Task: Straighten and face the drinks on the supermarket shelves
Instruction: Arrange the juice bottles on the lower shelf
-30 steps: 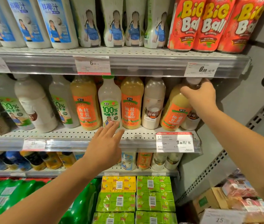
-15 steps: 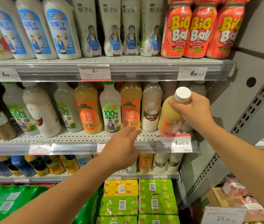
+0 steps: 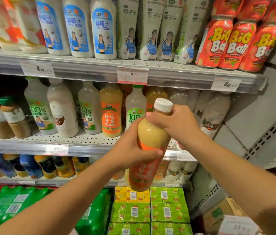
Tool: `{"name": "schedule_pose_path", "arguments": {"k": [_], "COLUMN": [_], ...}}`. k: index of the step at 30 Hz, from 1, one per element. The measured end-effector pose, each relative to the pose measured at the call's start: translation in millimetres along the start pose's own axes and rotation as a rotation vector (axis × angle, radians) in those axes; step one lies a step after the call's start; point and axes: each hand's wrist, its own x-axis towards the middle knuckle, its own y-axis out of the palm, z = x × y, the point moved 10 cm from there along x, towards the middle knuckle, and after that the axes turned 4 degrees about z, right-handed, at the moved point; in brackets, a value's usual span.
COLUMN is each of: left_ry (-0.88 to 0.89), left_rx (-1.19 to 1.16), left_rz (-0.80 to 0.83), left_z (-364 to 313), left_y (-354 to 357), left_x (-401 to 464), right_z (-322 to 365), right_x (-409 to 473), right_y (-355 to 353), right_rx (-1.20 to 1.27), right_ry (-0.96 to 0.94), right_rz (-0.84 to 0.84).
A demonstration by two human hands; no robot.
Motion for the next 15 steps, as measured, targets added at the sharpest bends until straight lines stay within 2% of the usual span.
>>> {"name": "schedule_pose_path", "arguments": {"k": [6, 12, 14, 15], "left_ry": [0.027, 0.035, 0.038, 0.034], "left_rx": [-0.027, 0.015, 0.049, 0.068], "left_rz": [-0.031, -0.010, -0.048, -0.072], "left_z": [13.8, 22.7, 26.9, 30.3], "left_y": [-46.3, -70.9, -81.3, -87.0], "left_x": [-23.5, -25.6, -25.4, -25.8], "right_z": [9.4, 9.6, 8.5, 7.1], "right_x": [-3.7, 2.2, 5.4, 7.3], "right_y": [62.3, 89.5, 99.5, 106.7], "right_rx": [-0.102, -0.122, -0.120, -0.120], "right_ry": [0.007, 0.023, 0.033, 0.040], "right_rz": [0.007, -0.020, 0.041, 0.131]}}
